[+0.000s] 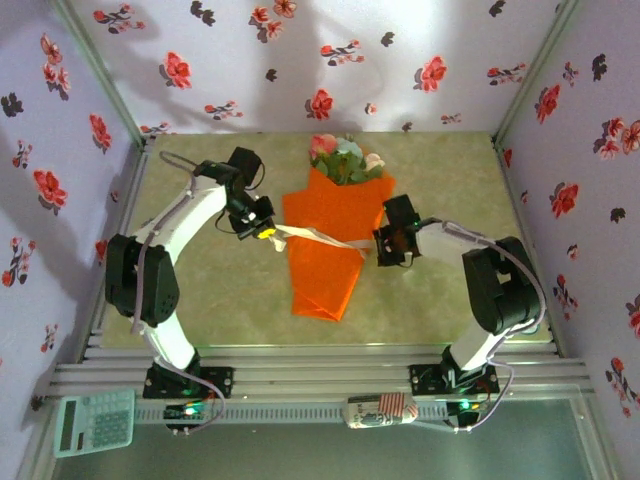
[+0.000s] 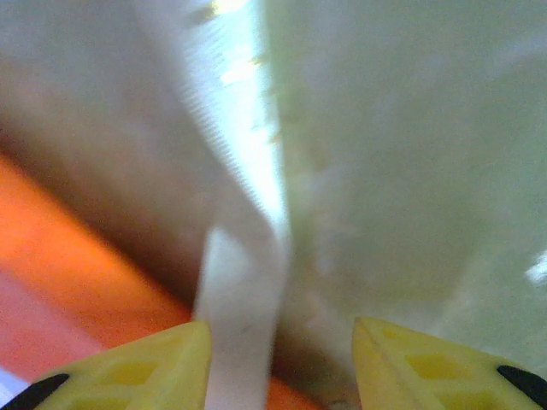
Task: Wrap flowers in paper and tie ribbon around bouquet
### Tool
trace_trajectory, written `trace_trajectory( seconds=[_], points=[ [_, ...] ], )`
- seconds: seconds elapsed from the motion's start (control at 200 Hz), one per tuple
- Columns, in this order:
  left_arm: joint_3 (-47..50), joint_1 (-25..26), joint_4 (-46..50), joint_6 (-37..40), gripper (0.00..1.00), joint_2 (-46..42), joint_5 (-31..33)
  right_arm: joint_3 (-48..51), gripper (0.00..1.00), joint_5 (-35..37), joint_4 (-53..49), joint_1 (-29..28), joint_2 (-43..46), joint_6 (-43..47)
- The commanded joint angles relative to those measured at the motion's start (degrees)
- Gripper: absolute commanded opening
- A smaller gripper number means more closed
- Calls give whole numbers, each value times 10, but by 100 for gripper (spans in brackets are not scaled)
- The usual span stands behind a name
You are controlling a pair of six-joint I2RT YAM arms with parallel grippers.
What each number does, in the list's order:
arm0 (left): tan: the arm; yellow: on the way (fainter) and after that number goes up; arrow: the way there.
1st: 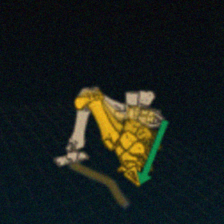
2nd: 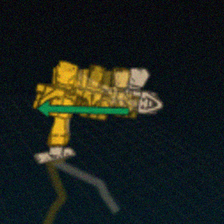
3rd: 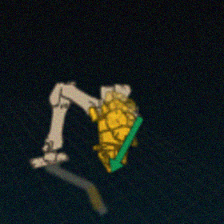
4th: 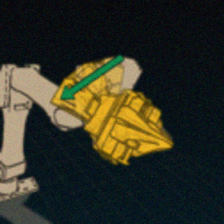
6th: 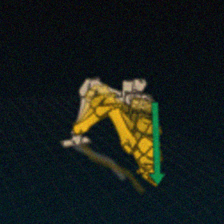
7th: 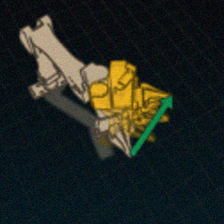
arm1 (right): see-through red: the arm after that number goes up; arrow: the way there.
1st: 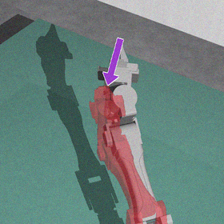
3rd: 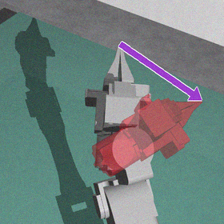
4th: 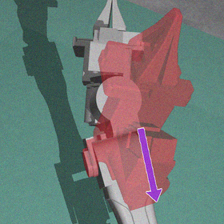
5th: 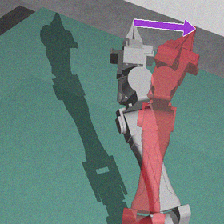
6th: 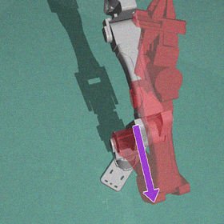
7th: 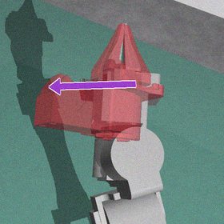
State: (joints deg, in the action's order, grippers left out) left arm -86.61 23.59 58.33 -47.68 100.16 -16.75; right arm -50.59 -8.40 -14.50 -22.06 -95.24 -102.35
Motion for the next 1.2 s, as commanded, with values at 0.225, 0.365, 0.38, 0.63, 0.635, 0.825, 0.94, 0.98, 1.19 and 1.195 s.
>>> trace_trajectory(
  seconds=[0.225,0.365,0.38,0.63,0.635,0.825,0.94,0.98,1.19,1.195],
  points=[
    [4,-4,-1,-4,0,-16,-11,-22,49,-24,66,30,-46,-155],
    [3,-4,-5,-5,0,-16,-13,-26,50,-35,64,28,-60,-202],
    [2,-4,-6,-5,0,-16,-13,-26,50,-34,68,28,-62,-208],
    [1,-3,-6,-3,0,-15,-13,-55,48,-48,93,22,-101,-266],
    [1,-4,-6,-3,0,-15,-13,-55,47,-48,94,21,-102,-268],
    [-2,-4,-10,-4,0,-13,-13,-61,41,-43,110,12,-118,-298],
    [-6,-4,-12,-3,0,-10,-13,-59,26,-33,134,11,-129,-312],
    [-7,-5,-11,-2,0,-9,-12,-56,18,-29,141,14,-132,-314],
    [-11,-23,-12,-1,0,-13,-5,-63,0,19,74,53,-83,-235],
    [-12,-24,-12,-2,0,-13,-5,-64,0,20,71,54,-82,-231]
  ],
)
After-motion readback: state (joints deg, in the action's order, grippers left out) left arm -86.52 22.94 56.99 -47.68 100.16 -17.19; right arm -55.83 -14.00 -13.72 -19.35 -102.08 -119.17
